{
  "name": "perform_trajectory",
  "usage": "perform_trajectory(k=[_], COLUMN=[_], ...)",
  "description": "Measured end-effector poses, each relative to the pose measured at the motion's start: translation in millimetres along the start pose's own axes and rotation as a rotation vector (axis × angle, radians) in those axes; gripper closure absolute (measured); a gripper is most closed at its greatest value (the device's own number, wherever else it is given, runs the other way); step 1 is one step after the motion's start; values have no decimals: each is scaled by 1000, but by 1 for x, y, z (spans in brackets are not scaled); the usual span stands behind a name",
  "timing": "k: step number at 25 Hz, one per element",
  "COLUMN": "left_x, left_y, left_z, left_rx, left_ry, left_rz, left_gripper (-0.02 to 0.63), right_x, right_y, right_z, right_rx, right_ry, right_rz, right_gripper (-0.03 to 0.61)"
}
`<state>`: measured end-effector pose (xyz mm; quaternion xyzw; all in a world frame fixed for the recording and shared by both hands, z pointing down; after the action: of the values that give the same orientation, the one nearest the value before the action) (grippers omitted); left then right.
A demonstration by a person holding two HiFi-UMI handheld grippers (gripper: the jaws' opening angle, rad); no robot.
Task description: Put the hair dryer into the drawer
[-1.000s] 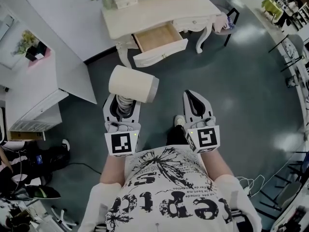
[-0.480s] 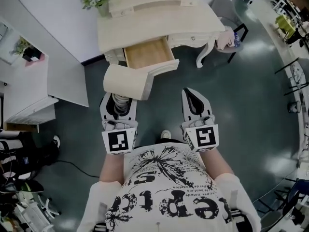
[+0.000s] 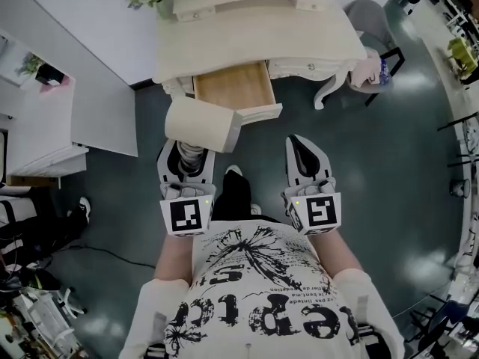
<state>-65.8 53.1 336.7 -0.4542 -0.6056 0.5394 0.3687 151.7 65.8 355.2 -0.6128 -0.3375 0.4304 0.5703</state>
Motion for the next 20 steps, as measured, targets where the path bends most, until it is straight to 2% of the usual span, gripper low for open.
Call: perform_trajectory(k=[5, 9, 17, 20], left_x=[-54, -101, -181, -201], left_y=[-14, -15, -24, -33], left_z=[12, 29, 68, 75], left_rx=[5, 29, 13, -6], left_ry=[-16, -27, -62, -86], left_rz=[40, 15, 37, 72], left_gripper=[362, 360, 361, 362], right_x=[-48, -95, -182, -206], right_y=[-3, 6, 26, 26], right_z=[-23, -39, -63, -70], right_rx=[1, 27, 37, 36], right_ry=[-5, -1, 9, 11], right_rz=[30, 33, 17, 24], right_gripper=[561, 561, 561, 561])
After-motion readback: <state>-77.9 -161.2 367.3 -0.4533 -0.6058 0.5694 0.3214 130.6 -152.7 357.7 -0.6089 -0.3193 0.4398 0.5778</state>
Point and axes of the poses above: the fingertips, and each gripper's own axes: x backward along the fingers, z to its left, y out of its top, the point moved 5 cm from there along x, backward along the fingers
